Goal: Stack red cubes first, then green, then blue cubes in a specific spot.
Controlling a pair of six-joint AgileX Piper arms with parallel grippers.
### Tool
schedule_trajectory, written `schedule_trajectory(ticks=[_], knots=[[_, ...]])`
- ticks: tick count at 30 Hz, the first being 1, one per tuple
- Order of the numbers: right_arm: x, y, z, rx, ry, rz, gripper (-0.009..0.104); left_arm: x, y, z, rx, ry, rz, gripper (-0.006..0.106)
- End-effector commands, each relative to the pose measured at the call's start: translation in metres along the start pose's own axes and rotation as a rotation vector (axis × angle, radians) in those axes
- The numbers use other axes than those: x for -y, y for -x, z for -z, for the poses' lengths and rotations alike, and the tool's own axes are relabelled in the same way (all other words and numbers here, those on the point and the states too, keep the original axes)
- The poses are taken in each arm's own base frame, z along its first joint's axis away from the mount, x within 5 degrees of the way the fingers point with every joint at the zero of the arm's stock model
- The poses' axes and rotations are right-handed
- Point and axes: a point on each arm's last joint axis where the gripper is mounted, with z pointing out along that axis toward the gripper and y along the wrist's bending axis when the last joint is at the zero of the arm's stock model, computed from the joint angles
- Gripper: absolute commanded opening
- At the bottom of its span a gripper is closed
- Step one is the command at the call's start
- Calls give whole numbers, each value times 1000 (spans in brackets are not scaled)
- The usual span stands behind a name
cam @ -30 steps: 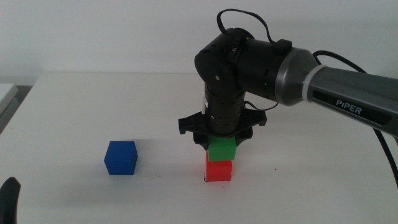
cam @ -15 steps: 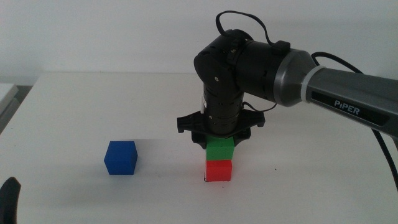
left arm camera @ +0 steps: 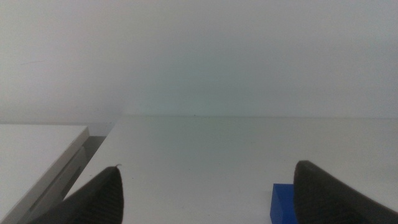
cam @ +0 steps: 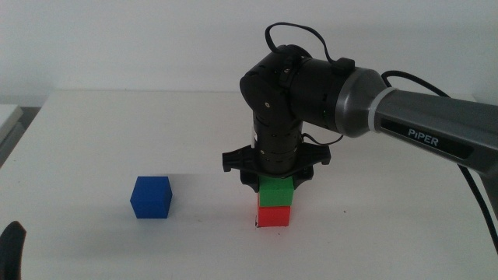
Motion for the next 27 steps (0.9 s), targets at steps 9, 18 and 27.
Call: schedule_trajectory(ticks=[9,18,27], knots=[[-2,-1,0,-2,8,-5,24,0,1,0,19,2,-2,92],[0,0,-2,15,-17,-5,24,0,1,0,19,2,-2,92],[0,1,-2,17,-19,-6,51,0,1,0,19,2,-2,92]])
